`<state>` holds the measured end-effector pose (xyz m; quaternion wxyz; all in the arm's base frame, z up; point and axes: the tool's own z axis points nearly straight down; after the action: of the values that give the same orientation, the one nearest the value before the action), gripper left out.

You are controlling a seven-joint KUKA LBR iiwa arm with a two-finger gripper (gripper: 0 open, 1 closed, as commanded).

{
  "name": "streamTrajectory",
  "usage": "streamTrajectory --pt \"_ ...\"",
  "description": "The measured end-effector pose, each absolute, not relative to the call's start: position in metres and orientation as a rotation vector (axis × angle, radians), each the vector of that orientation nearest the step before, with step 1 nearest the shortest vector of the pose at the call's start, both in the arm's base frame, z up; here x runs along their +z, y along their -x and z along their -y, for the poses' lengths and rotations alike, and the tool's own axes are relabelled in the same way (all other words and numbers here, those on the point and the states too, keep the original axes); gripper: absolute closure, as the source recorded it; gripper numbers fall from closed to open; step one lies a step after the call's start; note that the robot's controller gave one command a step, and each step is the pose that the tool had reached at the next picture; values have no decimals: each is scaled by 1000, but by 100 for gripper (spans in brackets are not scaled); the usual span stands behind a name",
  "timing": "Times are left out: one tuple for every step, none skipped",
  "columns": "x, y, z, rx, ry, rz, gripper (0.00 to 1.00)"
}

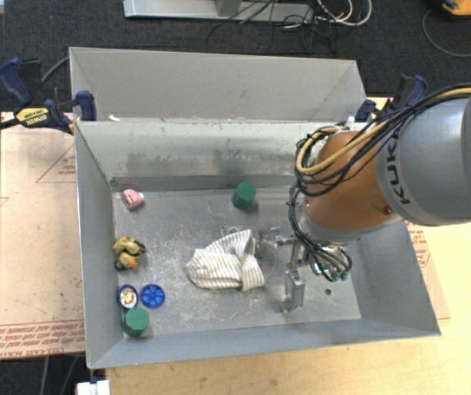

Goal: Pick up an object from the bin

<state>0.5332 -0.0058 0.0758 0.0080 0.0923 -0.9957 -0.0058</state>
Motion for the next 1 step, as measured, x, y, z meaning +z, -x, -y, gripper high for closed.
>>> streamTrajectory --pt "77 -534 8 -13 -285 3116 0"
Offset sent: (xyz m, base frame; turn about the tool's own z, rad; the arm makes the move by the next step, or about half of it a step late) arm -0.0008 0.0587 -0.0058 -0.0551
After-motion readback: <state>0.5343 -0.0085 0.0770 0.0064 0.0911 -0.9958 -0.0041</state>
